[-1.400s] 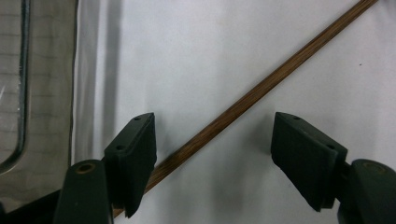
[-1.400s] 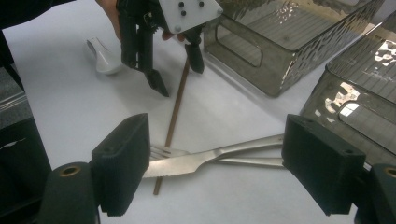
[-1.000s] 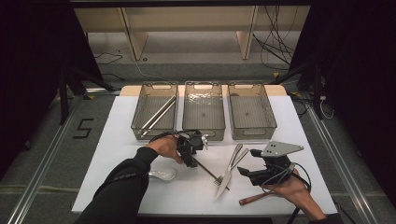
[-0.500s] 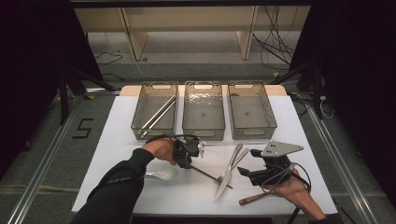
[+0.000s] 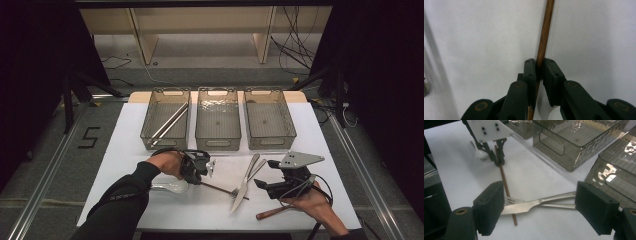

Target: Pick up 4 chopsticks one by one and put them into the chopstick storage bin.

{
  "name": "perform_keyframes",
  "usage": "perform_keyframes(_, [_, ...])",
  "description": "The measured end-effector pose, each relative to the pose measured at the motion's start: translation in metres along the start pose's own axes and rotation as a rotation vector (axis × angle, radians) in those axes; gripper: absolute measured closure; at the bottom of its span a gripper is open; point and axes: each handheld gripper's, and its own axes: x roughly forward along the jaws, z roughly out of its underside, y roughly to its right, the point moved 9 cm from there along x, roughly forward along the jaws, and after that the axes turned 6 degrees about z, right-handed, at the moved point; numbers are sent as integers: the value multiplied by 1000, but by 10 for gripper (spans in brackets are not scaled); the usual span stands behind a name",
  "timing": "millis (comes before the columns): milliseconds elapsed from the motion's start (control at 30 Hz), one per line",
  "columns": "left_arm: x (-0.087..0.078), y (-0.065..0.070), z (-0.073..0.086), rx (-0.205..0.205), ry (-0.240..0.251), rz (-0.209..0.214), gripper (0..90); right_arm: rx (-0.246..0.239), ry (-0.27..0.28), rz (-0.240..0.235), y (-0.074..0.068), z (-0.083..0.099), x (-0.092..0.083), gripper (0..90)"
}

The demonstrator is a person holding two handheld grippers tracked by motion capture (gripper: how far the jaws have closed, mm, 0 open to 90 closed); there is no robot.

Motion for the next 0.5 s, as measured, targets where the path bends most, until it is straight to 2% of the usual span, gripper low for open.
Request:
perform_keyframes(333, [0, 5, 0, 62, -14, 10, 827, -2, -3, 2, 0, 0, 1, 248])
perform_keyframes(500, [1, 6, 0, 80, -14, 19, 835, -1, -1, 2, 0, 0, 0, 248])
